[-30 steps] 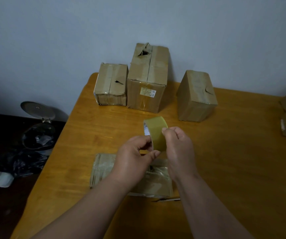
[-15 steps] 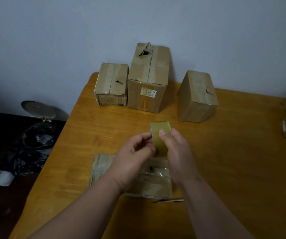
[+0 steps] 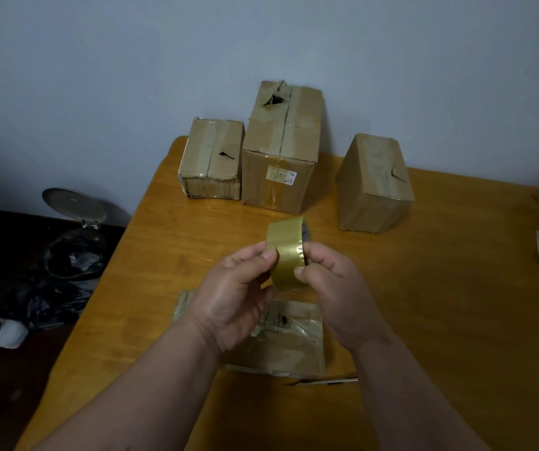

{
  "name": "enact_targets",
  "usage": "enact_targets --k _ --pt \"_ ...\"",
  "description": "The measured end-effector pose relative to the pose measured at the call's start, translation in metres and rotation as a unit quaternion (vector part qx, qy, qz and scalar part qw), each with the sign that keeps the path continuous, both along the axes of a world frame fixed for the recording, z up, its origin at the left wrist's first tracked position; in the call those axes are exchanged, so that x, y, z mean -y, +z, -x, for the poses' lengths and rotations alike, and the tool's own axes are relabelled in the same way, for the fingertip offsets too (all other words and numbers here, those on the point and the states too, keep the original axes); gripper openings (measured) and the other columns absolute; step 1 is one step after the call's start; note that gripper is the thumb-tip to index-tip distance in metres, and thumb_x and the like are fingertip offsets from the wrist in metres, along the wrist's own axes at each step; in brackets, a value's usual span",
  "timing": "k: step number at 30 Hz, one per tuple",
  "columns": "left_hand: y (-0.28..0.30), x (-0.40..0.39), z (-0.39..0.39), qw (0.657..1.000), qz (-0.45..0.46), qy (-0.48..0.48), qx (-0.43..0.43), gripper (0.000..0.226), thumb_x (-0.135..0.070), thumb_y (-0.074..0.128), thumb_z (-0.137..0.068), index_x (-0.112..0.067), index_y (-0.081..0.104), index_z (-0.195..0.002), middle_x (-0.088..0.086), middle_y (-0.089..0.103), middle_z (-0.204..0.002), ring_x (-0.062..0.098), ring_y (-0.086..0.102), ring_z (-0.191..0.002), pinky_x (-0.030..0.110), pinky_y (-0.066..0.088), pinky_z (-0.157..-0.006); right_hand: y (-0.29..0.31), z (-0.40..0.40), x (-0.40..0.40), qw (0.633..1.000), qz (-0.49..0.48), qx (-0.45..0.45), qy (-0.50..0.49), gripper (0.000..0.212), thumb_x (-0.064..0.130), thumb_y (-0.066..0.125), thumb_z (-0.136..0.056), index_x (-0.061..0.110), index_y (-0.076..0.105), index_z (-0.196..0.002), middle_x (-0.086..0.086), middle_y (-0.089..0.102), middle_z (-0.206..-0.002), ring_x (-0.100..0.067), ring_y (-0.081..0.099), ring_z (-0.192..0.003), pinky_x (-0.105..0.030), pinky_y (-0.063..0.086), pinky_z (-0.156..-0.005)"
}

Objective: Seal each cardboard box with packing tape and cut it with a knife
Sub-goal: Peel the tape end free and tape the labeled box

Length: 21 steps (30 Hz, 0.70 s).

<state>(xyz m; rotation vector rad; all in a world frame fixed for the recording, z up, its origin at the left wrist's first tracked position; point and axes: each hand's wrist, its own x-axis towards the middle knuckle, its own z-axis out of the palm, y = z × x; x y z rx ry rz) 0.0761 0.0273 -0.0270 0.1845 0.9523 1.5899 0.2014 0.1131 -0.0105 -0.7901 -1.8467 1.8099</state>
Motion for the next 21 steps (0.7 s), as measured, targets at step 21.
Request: enact_targets --k 21 --pt "0.012 -0.008 0.004 0.996 0.086 0.006 -0.030 0.018 -0.022 0.064 -0.087 -0.005 0.064 -0.093 0.015 0.073 -0.086 0.021 0.072 -0.069 0.043 0.057 -0.066 0.010 0.004 0.000 0.986 -0.156 0.052 -0.008 0.023 0.010 0.048 -0.074 0.002 0.068 -0.082 -0.019 0.061 -0.070 -0.030 0.053 -0.064 -0.037 0.041 -0.050"
